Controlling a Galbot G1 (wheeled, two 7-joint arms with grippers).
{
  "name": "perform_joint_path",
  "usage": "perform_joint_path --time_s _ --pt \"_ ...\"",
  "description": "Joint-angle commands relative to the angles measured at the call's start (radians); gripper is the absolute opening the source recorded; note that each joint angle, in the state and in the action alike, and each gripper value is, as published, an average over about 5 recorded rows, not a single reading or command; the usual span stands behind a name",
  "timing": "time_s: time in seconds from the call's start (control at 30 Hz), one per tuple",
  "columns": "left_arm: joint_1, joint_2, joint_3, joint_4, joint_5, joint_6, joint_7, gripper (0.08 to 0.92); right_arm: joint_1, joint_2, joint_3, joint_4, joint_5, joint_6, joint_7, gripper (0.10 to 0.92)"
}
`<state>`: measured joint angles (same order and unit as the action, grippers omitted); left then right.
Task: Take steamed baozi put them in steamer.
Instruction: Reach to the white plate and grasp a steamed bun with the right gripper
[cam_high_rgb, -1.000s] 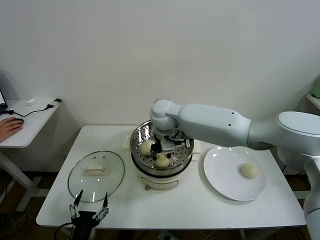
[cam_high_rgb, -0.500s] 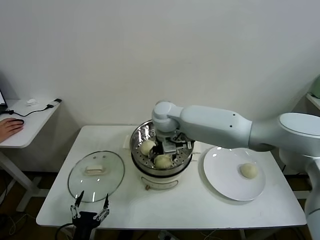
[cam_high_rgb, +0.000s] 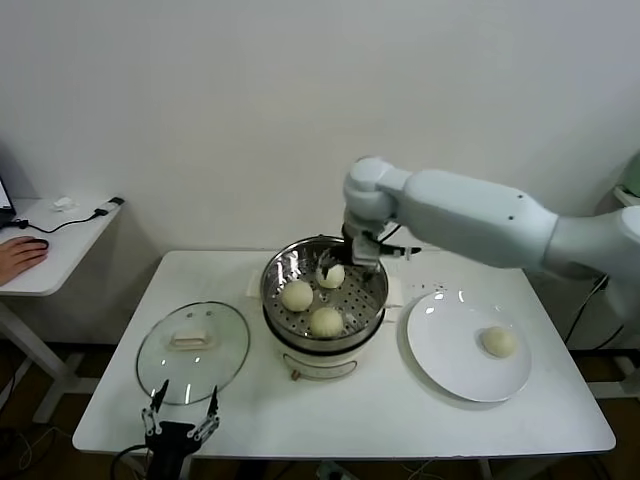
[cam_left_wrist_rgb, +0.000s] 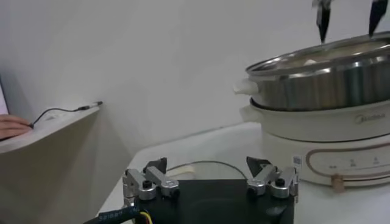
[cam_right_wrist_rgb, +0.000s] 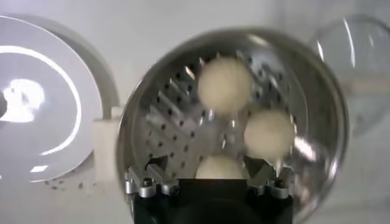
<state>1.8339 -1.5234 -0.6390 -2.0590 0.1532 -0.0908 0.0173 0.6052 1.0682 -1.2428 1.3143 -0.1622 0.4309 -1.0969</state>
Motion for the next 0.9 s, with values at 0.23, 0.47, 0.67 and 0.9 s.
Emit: perform_joint_path --time_s 0.23,0.47,0.67,0.9 --pt "0.005 0.003 0.001 0.003 0.021 -0.008 -0.004 0.823 0.141 -0.406 -0.197 0.089 0.586 -0.944 0.197 0.823" --pt "0.0 -0.003 0.003 -0.008 0.014 0.004 -0.003 0.823 -0.193 -0.551 0.029 0.022 0.402 -0.836 0.062 0.823" --pt "0.0 -0.003 0.002 -0.004 0.018 0.007 -0.003 0.823 -0.447 -0.581 0.22 -0.065 0.323 -0.755 -0.009 0.823" --pt "0.003 -0.005 0.001 -0.005 0.024 0.01 -0.002 0.823 -0.618 -0.538 0.37 -0.203 0.134 -0.652 -0.042 0.823"
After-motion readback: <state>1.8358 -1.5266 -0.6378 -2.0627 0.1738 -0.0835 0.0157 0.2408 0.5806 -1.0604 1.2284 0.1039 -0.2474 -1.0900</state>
